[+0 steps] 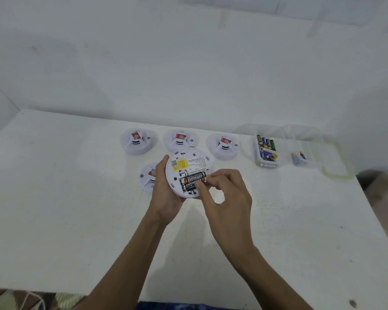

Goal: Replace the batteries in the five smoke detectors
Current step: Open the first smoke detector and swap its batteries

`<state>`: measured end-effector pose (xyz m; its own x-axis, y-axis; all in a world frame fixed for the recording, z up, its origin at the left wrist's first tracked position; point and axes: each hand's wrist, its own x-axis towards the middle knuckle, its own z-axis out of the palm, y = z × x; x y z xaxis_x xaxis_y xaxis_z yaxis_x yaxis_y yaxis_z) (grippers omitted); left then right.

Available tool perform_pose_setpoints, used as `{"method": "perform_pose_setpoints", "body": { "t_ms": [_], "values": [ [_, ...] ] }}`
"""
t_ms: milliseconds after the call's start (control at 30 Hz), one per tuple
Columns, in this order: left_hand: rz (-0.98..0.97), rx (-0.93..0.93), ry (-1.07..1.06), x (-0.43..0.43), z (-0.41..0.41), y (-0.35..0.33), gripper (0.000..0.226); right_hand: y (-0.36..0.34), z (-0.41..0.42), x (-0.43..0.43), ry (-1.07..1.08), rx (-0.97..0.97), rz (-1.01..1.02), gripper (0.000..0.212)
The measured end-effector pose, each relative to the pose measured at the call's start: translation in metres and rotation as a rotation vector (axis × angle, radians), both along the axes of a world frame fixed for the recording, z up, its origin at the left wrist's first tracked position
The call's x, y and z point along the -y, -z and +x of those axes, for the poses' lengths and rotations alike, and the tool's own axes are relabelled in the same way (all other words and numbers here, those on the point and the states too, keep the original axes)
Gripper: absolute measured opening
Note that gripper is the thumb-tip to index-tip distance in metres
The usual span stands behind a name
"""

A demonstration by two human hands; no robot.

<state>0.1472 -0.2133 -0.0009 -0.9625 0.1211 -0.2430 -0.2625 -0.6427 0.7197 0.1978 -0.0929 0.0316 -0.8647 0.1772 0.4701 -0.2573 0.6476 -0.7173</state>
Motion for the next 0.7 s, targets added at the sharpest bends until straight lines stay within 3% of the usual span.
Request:
{"method": "perform_pose_setpoints", "body": {
  "t_ms": [167, 267, 533, 700],
  "values": [
    [0.041, -0.024, 0.01, 0.001, -0.003, -0.002, 0.047, 0.001, 0.003, 0.006, 0.001, -0.037, 0.046, 0.023],
    [0.038, -0.028, 0.041, 0.002, -0.005, -0.01, 0.057, 0.005, 0.004, 0.007, -0.01, -0.09, 0.175, 0.031],
    [0.092, 0.026, 0.081, 0.0, -0.005, -0.013, 0.058, 0.01, -0.001, -0.01, -0.105, -0.255, 0.541, 0.03],
    [0.08, 0.057, 0.06, 0.0, -0.005, -0.017, 0.053, 0.01, 0.002, -0.007, -0.114, -0.208, 0.685, 0.04]
  ]
}}
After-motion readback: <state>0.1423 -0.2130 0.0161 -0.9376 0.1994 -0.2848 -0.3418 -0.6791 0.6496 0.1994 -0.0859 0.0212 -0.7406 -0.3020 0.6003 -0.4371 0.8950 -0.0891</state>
